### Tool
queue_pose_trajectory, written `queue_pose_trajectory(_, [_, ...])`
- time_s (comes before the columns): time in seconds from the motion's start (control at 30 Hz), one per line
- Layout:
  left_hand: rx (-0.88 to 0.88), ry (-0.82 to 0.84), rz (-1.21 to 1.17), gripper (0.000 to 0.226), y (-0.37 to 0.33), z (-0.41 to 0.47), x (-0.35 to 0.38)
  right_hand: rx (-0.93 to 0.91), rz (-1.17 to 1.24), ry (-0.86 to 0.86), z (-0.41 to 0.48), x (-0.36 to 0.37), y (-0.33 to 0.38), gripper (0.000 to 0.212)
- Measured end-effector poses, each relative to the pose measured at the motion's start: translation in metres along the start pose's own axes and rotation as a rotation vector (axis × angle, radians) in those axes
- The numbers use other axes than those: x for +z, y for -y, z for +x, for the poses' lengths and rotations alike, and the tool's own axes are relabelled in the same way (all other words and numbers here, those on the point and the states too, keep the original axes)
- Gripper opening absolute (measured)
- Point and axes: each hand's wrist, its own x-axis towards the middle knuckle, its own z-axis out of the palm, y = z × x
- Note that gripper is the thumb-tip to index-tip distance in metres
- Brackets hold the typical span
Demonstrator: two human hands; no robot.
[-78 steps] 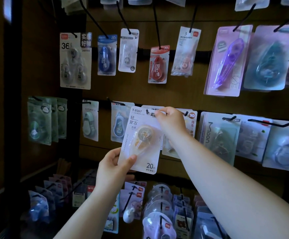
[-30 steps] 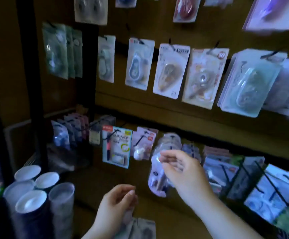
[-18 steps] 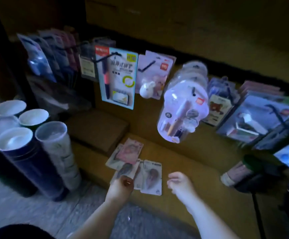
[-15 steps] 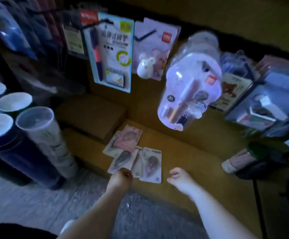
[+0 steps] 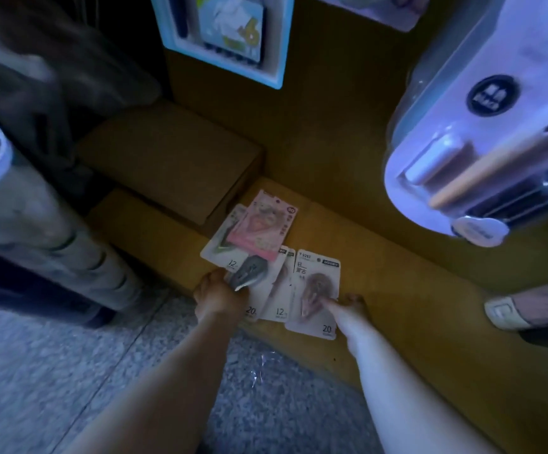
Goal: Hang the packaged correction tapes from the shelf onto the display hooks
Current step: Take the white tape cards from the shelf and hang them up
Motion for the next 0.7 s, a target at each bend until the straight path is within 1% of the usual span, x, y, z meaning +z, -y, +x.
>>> queue_pose_trajectory(0.07, [-0.015,0.018,0.019,0.056,-0.003,0.003,0.003,0.000,-0.012,-0.020,0.008,0.008,-0.001,0.063])
queue_pose_trajectory(0.17, [-0.009,0.036,0.101,0.067,-0.006,0.008,0.008,-0.009,-0.013,0.006,0.014,0.024,-0.003,0.064])
queue_pose_trajectory(0.27, [-0.034,0.053,0.072,0.081,-0.005,0.009,0.015,-0.016,0.029,-0.007,0.019,0.032,-0.003,0.066])
queue_pose_trajectory(0.37, [-0.018,0.101,0.043,0.092,-0.005,0.002,0.024,-0.031,0.153,-0.004,0.022,0.033,-0.001,0.051])
queue_pose_trajectory(0.43, [0.021,0.110,0.066,0.094,-0.006,-0.003,0.027,-0.048,0.224,-0.003,0.021,0.036,-0.001,0.048])
queue_pose_trajectory(0.57, [0.076,0.112,0.084,0.092,-0.008,-0.008,0.029,-0.063,0.287,-0.045,0.016,0.042,-0.001,0.059])
queue_pose_trajectory(0.7, [0.089,0.115,0.016,0.086,-0.007,-0.015,0.033,-0.065,0.307,-0.101,0.016,0.040,-0.002,0.064])
